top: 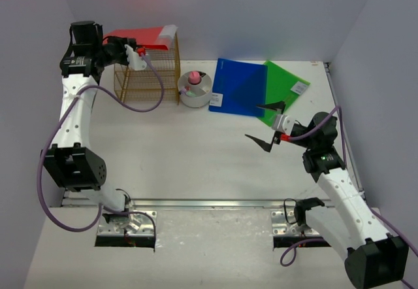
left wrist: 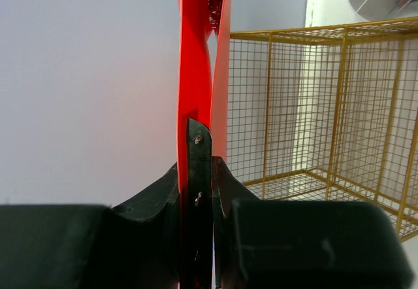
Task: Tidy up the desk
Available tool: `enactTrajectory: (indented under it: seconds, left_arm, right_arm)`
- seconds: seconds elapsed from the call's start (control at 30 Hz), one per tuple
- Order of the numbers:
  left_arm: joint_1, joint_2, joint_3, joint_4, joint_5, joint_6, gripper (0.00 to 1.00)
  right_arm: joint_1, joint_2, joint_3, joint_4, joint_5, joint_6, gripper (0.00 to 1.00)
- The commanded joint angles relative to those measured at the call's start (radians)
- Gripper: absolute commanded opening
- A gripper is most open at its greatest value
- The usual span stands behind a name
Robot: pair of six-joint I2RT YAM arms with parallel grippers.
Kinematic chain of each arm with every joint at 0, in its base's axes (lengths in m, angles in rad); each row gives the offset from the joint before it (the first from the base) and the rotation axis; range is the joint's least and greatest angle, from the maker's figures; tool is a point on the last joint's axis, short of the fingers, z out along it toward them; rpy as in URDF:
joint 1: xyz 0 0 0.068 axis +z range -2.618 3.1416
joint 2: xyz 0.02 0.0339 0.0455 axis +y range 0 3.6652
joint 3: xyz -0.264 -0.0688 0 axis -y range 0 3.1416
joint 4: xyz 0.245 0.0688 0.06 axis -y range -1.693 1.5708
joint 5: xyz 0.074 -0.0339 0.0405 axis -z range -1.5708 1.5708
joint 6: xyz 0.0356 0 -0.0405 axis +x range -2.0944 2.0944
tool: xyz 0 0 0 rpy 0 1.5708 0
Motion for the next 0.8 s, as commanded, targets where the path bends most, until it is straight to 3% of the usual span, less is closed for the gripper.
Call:
enactTrajectory:
  seconds: [0.0,0.43,0.77]
  left_arm:
    - [-0.005,-0.046,0.02,0.024,0.024,-0.037,0.0]
    - [0.011,-0.134,-0.048,0.049,-0.025,-0.112,0.0]
    - [0.01,-0.053,0.018,0.083,-0.008,-0.174,0.0]
  right_arm:
    - [0.005,-0.002,0.02,0.005,-0.009,-0.01,0.99]
    - [0.005,-0.02,0.022,-0.026,-0.011,-0.02,0.99]
    - [0.005,-0.031,0.019,-0.05,-0.012,-0.044,0.99]
